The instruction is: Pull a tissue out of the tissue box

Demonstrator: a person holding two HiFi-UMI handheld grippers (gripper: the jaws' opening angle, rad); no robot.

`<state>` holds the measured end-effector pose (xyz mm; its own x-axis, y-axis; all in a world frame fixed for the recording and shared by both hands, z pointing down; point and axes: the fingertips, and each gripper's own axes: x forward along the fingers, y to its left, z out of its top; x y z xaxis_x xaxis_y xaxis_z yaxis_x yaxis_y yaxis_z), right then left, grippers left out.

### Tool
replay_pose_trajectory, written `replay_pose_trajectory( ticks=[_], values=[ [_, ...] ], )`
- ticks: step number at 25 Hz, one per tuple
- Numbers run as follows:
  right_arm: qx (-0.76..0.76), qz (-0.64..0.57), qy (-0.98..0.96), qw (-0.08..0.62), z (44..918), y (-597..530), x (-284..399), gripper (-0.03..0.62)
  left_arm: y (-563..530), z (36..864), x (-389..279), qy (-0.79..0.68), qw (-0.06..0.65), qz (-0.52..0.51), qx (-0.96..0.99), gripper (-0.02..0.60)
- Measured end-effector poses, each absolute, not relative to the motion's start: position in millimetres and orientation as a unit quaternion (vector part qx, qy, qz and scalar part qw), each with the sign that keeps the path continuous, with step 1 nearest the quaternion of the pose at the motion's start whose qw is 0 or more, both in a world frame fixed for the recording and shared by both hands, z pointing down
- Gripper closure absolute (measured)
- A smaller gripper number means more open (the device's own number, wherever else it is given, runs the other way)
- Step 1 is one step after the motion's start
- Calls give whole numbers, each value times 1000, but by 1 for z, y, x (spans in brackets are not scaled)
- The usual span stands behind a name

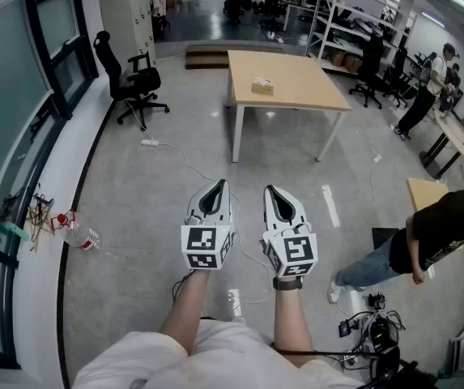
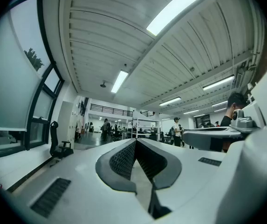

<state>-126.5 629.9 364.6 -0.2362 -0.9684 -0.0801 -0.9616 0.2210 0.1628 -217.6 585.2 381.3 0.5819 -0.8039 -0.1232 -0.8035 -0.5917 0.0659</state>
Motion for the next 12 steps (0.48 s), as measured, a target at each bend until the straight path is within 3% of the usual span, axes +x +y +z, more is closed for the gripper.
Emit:
replay_pose_trajectory(
  ticks=[12],
  values=[
    [622,8,-783,-7,414,613,-100,591,579,406,-193,-445,17,-44,894,581]
  ],
)
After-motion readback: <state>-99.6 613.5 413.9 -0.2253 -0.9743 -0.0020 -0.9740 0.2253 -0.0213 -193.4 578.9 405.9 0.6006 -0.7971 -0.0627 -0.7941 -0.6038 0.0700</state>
